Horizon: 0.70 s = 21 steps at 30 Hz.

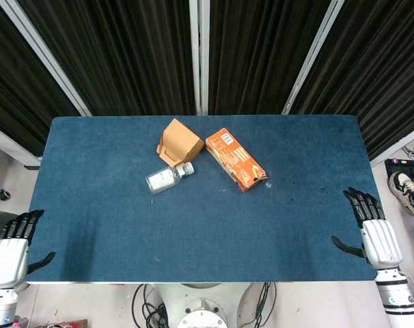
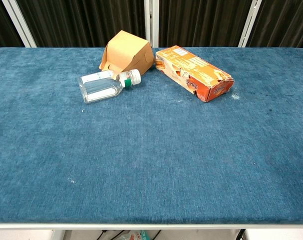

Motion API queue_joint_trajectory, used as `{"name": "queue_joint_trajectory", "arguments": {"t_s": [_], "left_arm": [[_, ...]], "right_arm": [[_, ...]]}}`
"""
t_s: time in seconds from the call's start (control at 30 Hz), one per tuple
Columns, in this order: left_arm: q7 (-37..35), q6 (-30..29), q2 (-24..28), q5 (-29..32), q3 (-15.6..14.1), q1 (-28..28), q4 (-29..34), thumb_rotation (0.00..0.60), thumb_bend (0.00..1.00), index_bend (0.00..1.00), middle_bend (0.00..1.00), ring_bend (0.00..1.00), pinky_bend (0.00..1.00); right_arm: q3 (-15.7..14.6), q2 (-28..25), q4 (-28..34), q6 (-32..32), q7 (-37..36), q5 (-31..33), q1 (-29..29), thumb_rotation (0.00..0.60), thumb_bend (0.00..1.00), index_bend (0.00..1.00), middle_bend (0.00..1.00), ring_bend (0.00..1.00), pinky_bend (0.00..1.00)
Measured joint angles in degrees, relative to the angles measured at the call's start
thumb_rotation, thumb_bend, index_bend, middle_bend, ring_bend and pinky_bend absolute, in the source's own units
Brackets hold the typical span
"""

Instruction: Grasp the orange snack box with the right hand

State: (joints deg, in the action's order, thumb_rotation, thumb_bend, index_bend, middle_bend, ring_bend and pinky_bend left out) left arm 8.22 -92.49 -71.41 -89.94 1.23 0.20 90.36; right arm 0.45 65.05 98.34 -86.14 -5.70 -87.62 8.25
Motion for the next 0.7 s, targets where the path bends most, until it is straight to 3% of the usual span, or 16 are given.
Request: {"name": "queue_joint_trajectory", "arguments": {"t_s": [0.37,0.57,0.7], "left_arm": [[-0.91,0.35,-0.61,-0.15,-0.12,-0.19,-0.7,0.6,0.02,0.13,0.16,0.14,0.19],[-1.74,-0.98,-1.23,-0.58,-0.51,0.66,-1.49,0.6,0.02,0.13,0.16,0.14,0.19],[-2.38,-1.73,-1.45,-0.71,-0.82,1.3,-1.98,0.6,0.02,0.13,0.16,0.14,0.19]], "right_arm": [[2.45,3.01,0.14,5.32,-0.18,2.4,2.72,0.6,0.09,0.0,0.04,0.0,0.0],[7.66,7.49,-0.35,16.47,-1.21,9.56,10.23,0.6,0.03,0.0,0.0,0.0,0.0],[12.86,14.1,-3.12,24.41,1.25,19.51,18.21,0.6,0.02,0.0,0.0,0.0,0.0]]}}
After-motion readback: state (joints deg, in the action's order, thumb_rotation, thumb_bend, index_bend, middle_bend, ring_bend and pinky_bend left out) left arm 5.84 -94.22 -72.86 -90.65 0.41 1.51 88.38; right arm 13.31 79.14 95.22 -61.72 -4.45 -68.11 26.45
